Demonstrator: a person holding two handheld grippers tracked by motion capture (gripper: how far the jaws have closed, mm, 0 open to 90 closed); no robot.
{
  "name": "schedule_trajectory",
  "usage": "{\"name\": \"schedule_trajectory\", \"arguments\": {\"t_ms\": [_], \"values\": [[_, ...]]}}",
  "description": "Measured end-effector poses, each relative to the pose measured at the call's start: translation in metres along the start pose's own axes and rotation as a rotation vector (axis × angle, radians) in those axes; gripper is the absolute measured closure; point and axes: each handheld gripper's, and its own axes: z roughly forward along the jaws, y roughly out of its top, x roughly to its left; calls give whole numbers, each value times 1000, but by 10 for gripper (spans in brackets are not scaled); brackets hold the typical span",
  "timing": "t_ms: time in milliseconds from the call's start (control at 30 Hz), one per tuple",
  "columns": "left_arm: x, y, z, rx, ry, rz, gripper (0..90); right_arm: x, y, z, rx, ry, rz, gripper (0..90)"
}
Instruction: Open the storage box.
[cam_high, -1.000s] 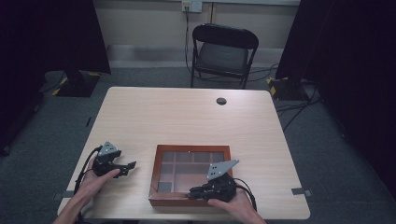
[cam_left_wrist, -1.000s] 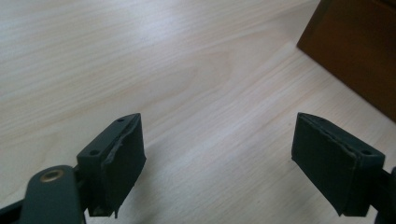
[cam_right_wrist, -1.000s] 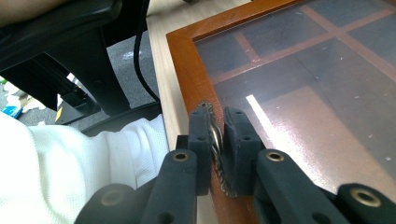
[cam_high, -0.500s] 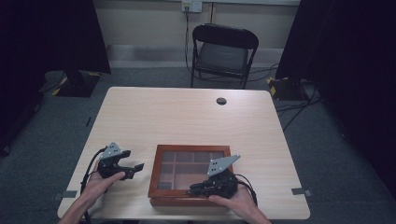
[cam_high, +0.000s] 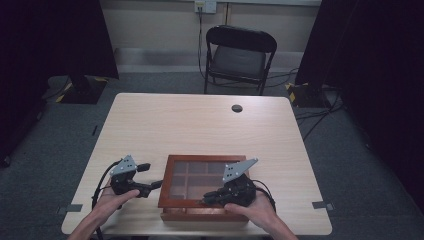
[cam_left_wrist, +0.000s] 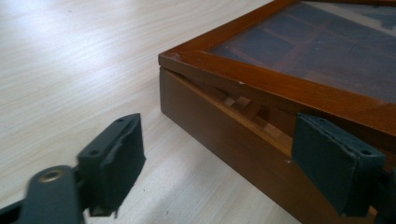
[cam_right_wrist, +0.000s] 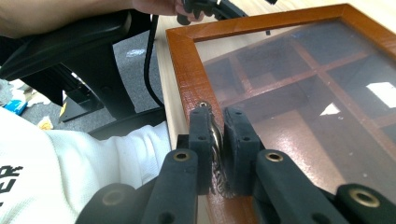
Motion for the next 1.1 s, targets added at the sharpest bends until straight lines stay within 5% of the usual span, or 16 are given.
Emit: {"name": "schedule_trajectory", "arguments": {"t_ms": [300, 533, 767, 1100], "values": [[0, 1, -3, -18, -9, 11, 188, 0, 10, -6, -5, -10, -15, 828], [-9, 2, -1, -24, -63, 29, 178, 0, 17, -11, -6, -14, -23, 828], [-15, 4, 1, -49, -62, 73, 165, -1, 18, -11, -8, -10, -20, 828], [-16, 4, 2, -67, -55, 77, 174, -2, 16, -10, -22, -19, 1, 780]]}}
